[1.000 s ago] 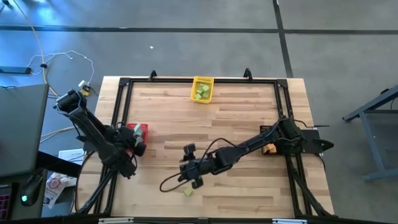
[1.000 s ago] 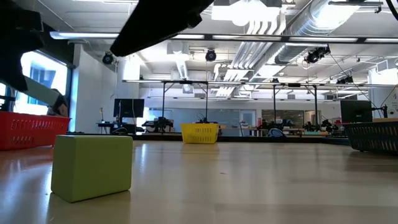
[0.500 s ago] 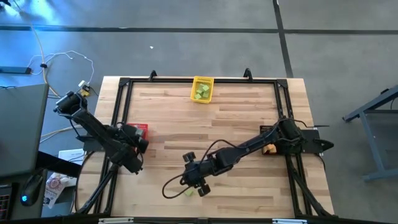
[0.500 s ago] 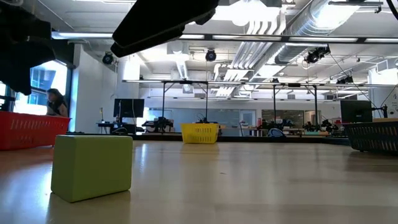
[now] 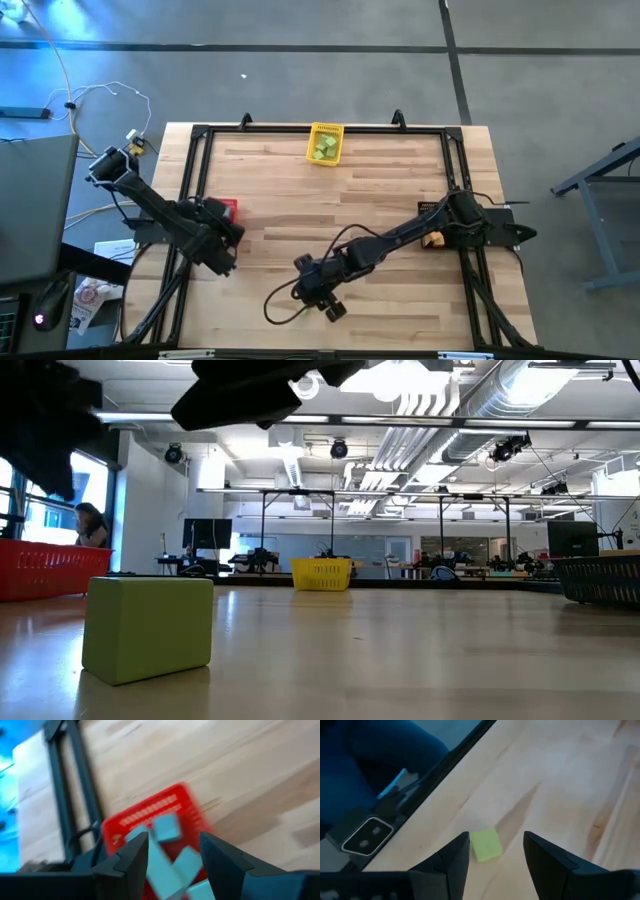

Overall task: Sort & place blocks by color
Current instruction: Put the green block into the yellow bin, then return to Home Position

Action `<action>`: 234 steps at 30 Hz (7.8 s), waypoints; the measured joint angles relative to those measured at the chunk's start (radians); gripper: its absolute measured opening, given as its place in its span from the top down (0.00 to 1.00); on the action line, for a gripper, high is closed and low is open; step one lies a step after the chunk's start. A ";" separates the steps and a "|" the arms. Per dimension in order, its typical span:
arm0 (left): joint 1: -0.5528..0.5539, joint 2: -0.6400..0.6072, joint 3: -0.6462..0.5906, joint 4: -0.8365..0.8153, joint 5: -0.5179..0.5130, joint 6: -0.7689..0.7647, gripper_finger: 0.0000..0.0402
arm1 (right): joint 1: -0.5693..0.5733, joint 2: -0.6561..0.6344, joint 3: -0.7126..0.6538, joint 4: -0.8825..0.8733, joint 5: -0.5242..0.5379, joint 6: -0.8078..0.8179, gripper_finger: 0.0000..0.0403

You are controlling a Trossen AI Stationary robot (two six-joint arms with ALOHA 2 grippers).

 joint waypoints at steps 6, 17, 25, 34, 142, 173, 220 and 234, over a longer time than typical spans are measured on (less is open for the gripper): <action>0.000 0.000 0.119 0.018 -0.120 0.109 0.61 | 0.000 0.001 -0.045 0.060 -0.017 -0.018 0.57; -0.002 0.000 0.179 0.243 -0.164 0.362 0.61 | 0.008 0.002 -0.131 0.233 -0.035 -0.132 0.57; -0.002 0.000 0.179 0.261 -0.175 0.366 0.61 | 0.006 0.002 -0.185 0.316 -0.037 -0.158 0.57; -0.002 0.000 0.179 0.263 -0.175 0.366 0.61 | 0.006 0.076 -0.190 0.421 -0.072 -0.158 0.57; 0.236 -0.946 -0.609 1.443 0.188 1.468 0.61 | -0.837 -0.114 -0.188 0.079 0.360 0.340 0.74; 0.237 -1.194 -0.699 1.536 0.138 1.742 0.61 | -0.779 -0.242 -0.085 -0.021 -0.118 0.288 0.45; 0.237 -1.229 -0.830 1.620 0.090 1.962 0.61 | -0.280 -1.532 -1.356 0.458 0.482 0.438 0.45; 0.237 -1.229 -0.830 1.621 0.091 1.962 0.61 | -0.280 -1.823 -1.518 0.455 0.518 0.407 0.45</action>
